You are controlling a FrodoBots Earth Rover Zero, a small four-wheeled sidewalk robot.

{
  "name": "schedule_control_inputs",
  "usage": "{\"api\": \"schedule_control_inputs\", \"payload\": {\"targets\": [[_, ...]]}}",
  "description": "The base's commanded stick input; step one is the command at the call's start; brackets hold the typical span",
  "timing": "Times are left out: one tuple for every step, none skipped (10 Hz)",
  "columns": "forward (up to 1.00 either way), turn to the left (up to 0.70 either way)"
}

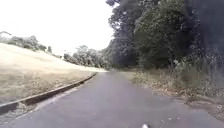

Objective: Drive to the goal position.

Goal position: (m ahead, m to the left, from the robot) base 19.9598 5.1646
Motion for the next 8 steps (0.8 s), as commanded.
{"api": "schedule_control_inputs", "payload": {"targets": [[0.45, 0.00], [0.45, 0.00], [0.45, 0.00], [0.45, 0.00], [0.45, 0.00], [0.45, 0.09], [0.45, 0.26], [0.45, 0.27]]}}
